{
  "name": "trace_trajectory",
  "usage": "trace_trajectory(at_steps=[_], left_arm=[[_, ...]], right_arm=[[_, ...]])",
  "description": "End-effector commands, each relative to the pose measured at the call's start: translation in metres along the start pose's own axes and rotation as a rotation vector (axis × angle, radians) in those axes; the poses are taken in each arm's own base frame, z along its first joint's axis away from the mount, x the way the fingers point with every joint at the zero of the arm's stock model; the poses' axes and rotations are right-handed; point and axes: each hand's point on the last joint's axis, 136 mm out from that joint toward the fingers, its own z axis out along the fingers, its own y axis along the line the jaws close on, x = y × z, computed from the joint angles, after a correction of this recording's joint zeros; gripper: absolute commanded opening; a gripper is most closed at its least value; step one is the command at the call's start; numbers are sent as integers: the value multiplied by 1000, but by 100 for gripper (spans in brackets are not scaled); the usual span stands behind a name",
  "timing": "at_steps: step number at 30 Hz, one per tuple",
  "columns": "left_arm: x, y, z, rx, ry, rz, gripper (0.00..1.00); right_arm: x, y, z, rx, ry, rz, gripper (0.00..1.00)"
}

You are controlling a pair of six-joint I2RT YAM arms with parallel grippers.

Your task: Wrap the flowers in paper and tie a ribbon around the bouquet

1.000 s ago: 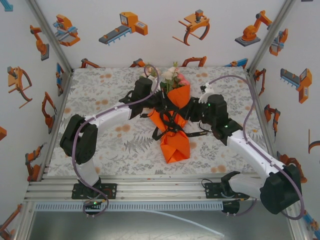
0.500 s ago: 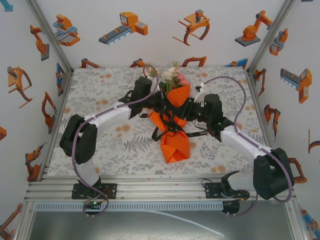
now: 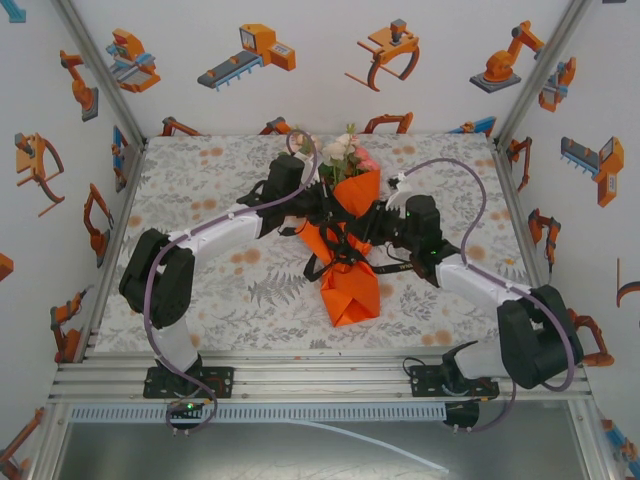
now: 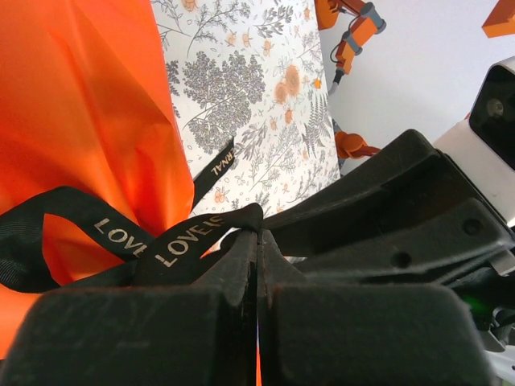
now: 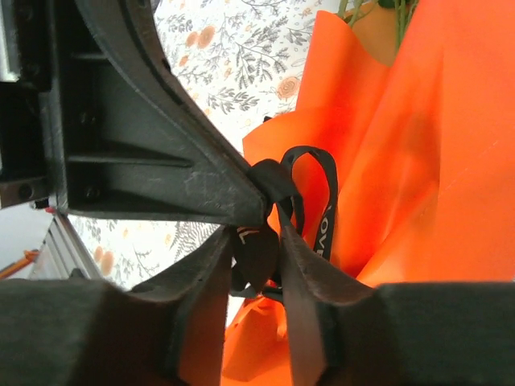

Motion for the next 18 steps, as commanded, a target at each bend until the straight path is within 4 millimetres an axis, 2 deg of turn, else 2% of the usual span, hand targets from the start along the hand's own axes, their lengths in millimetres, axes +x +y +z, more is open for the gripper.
trace_trajectory(at_steps=[1, 4, 5, 7, 9, 10, 14, 16, 18], left_arm=[[-6, -18, -10, 43, -11, 15, 0], [-10, -19, -12, 45, -25, 20, 3], [-12, -21, -13, 48, -32, 29, 9], [-22, -23, -22, 43, -62, 61, 34], [-36, -23, -35, 25, -101, 104, 50], [-45, -16, -44, -15, -129, 126, 54], [-58, 33, -69, -308, -174, 242, 56], [-57, 56, -72, -445, -120, 321, 54], [-48, 63, -64, -463, -23, 403, 54]], right_arm=[[-34, 22, 1, -55, -101, -72, 15], [-32, 21, -4, -47, -107, -85, 0], [-32, 21, -6, -45, -109, -82, 0], [-27, 20, -11, -36, -103, -76, 0], [-21, 17, -17, -13, -91, -64, 0], [-19, 15, -20, -2, -88, -66, 0], [-10, 13, -33, 27, -73, -79, 0], [-10, 16, -37, 26, -63, -88, 0], [-10, 19, -40, 22, -59, -92, 0]])
